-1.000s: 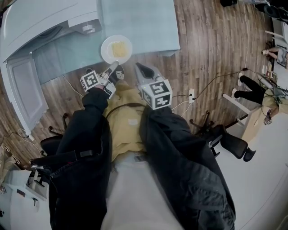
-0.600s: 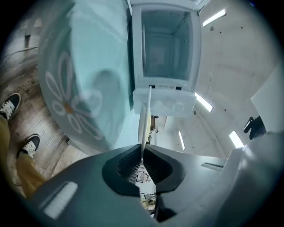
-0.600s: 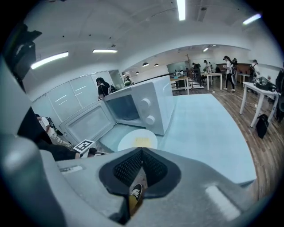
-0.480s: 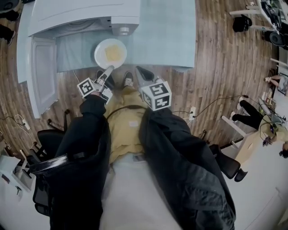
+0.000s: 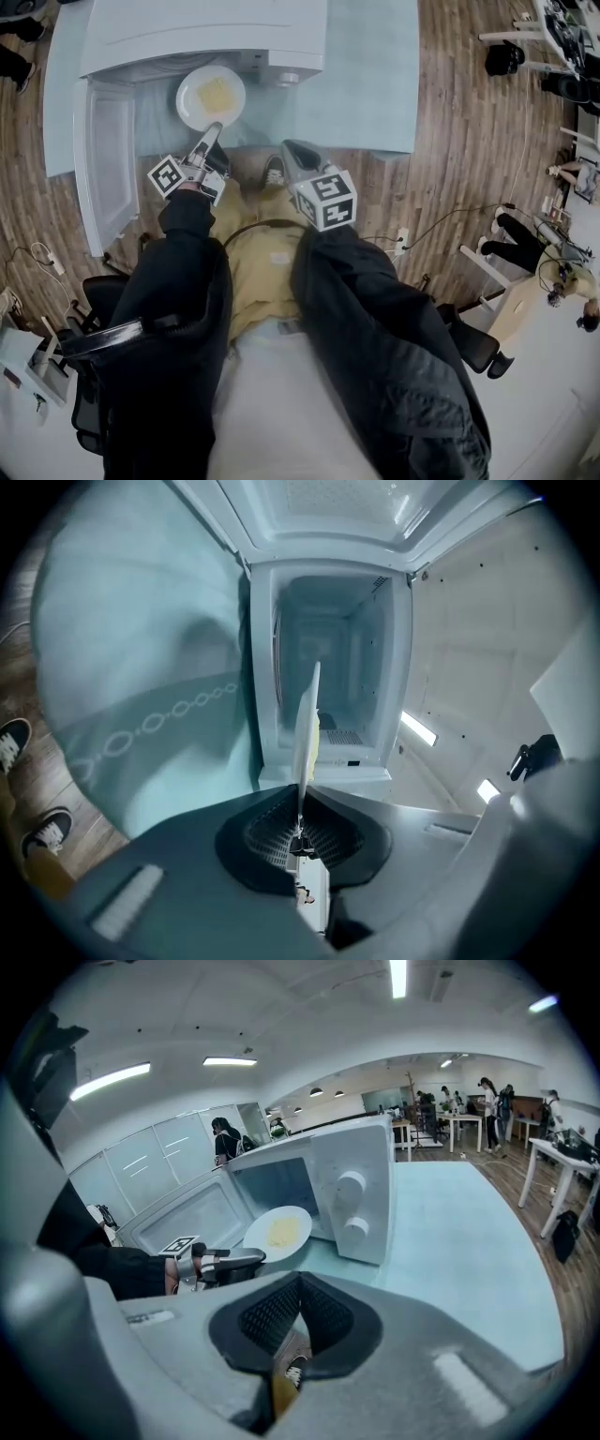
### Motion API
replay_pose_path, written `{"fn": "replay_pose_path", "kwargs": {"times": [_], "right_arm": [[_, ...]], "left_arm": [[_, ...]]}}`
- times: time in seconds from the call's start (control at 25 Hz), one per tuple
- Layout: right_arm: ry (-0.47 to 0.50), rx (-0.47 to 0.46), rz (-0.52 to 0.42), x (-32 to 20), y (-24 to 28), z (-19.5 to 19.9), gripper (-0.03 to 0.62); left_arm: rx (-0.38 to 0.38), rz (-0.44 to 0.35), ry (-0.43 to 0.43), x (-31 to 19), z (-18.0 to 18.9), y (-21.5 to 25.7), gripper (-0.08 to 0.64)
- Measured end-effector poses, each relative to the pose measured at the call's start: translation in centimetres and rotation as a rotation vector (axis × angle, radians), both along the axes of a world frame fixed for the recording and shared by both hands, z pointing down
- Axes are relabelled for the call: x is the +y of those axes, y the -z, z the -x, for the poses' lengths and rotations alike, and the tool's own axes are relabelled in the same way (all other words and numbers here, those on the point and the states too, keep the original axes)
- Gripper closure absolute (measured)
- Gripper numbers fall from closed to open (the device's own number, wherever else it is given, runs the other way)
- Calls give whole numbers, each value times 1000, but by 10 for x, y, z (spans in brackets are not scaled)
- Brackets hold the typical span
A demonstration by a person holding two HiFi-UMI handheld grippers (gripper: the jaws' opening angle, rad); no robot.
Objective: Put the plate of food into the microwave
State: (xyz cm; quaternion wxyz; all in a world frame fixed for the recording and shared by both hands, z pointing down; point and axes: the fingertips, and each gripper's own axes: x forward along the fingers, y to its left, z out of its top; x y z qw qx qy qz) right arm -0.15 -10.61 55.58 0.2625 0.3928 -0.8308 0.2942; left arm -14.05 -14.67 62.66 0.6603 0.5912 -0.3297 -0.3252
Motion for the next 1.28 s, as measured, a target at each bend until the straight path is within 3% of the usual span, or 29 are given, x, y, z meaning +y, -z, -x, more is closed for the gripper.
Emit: {"fn": "replay_pose_path", "kwargs": {"times": [0.4, 0.6, 1.28], "right_arm": [[-73, 24, 15, -21, -4, 17, 594], [-117, 32, 32, -24, -7, 19, 594], [-143, 30, 39, -19, -7, 22, 594]], "left_arm": [[38, -1, 84, -68, 44, -8, 547], [41, 9, 85, -95, 54, -14, 547], [51, 63, 130, -125, 71, -24, 537]]}}
